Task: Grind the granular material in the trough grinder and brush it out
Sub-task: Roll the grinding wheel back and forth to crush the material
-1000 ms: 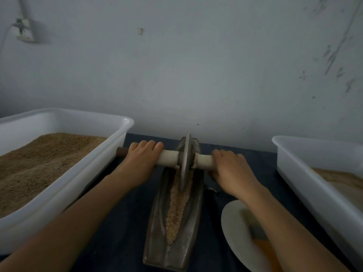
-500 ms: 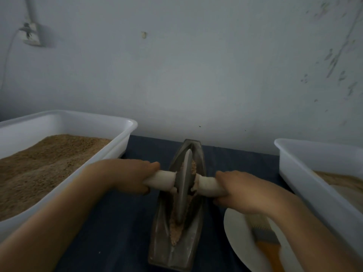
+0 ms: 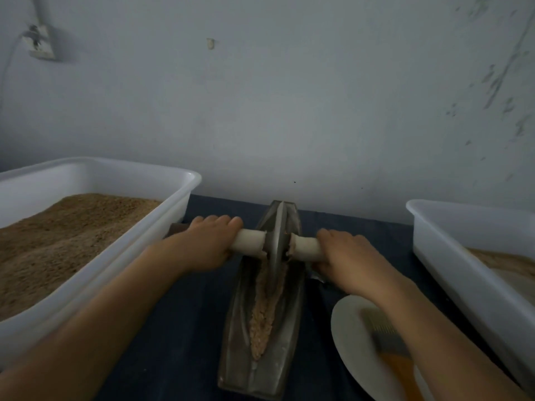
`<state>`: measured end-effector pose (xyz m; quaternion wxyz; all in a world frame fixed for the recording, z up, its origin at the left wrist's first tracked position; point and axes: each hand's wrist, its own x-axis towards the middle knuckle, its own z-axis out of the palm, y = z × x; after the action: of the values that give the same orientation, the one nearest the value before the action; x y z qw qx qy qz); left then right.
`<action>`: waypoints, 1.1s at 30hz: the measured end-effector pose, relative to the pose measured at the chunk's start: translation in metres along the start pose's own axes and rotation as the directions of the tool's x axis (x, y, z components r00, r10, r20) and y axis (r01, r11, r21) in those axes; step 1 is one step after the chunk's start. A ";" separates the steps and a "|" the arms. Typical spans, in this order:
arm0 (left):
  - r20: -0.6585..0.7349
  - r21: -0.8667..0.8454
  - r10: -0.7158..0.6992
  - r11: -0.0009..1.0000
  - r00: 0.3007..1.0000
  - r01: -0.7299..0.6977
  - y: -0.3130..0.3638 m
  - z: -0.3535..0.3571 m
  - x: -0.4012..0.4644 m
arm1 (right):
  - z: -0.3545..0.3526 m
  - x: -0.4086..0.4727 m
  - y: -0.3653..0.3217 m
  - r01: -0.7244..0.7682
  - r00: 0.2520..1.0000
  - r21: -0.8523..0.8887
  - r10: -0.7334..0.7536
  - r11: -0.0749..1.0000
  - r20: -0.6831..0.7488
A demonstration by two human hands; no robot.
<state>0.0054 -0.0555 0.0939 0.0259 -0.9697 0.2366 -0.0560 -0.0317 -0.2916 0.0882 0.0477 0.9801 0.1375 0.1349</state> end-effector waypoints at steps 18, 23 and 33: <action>0.333 -0.090 0.075 0.995 0.940 -0.047 0.006 -0.031 -0.029 | -0.040 -0.023 -0.011 0.037 0.917 0.170 -0.101 0.985 0.386; 0.460 -0.169 0.109 0.985 0.881 -0.033 0.006 -0.043 -0.039 | -0.056 -0.031 -0.015 0.061 0.875 0.179 -0.138 0.982 0.463; 0.020 0.014 -0.006 1.000 1.000 0.005 0.002 -0.003 -0.003 | -0.005 0.000 0.001 -0.002 0.998 0.017 0.001 1.000 0.068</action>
<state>0.0017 -0.0559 0.0960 0.0348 -0.9706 0.2333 -0.0481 -0.0326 -0.2917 0.0929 0.0438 0.9846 0.1362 0.1003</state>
